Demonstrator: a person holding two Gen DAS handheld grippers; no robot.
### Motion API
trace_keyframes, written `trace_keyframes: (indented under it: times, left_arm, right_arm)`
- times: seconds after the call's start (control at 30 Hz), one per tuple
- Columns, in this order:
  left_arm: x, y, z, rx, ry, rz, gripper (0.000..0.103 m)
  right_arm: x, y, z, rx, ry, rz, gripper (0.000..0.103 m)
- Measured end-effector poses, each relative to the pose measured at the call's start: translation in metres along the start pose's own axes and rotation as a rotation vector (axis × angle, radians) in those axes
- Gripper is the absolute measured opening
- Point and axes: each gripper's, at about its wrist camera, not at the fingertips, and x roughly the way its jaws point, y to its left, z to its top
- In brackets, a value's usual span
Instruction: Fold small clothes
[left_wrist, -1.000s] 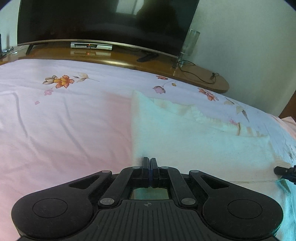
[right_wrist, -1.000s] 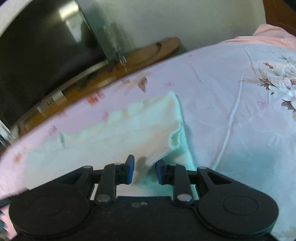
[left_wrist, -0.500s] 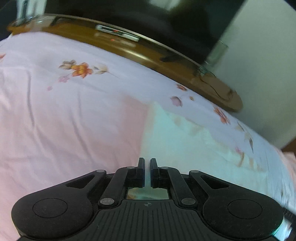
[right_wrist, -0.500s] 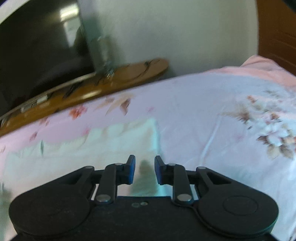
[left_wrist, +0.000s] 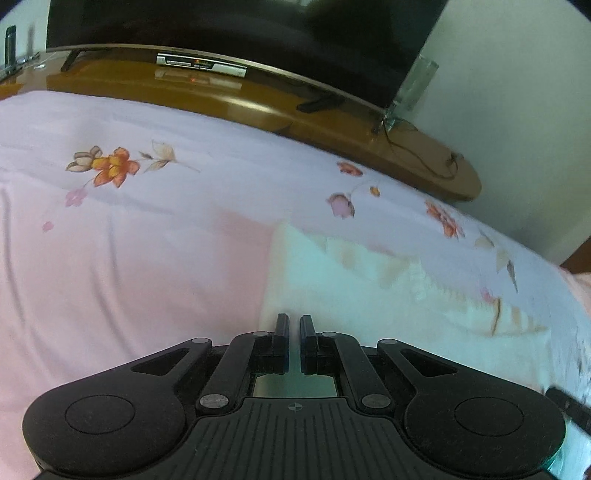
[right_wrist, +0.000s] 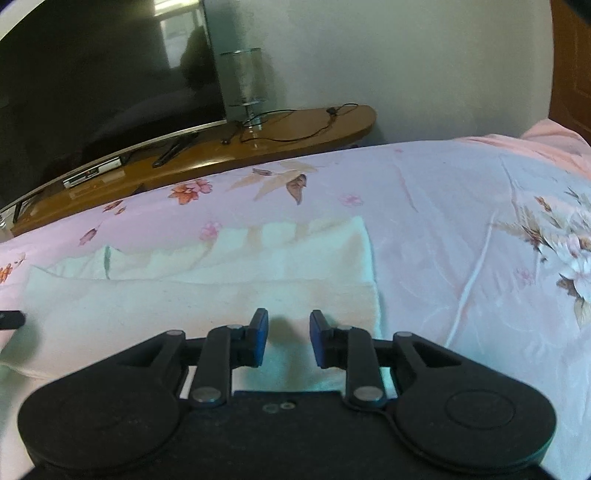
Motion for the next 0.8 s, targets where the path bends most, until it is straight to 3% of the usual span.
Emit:
trace_keyframes:
  times: [0.17, 0.33, 0.43, 0.5, 0.53, 0.73, 0.8]
  left_arm:
    - [0.011, 0.006, 0.012, -0.069, 0.018, -0.028, 0.003]
    - [0.008, -0.003, 0.011, 0.035, -0.029, -0.012, 0.003]
    - [-0.003, -0.009, 0.021, 0.087, -0.129, 0.012, 0.003]
    - [0.003, -0.012, 0.024, 0.134, -0.099, 0.079, 0.003]
    - [0.007, -0.011, 0.023, 0.156, -0.059, 0.079, 0.003]
    - [0.001, -0.012, 0.014, 0.190, -0.153, 0.104, 0.000]
    - [0.005, -0.011, 0.019, 0.159, -0.129, 0.101, 0.003]
  right_arm:
    - [0.003, 0.006, 0.000, -0.019, 0.014, 0.010, 0.026]
    - [0.004, 0.006, -0.002, -0.014, 0.020, 0.019, 0.027]
    - [0.006, 0.008, 0.000, -0.008, 0.016, 0.024, 0.028]
    - [0.008, 0.010, 0.000, -0.007, 0.020, 0.028, 0.028]
    - [0.009, 0.012, 0.000, -0.010, 0.020, 0.030, 0.028]
    - [0.012, 0.014, 0.000, -0.014, 0.025, 0.033, 0.030]
    - [0.013, 0.014, 0.000, -0.014, 0.026, 0.034, 0.030]
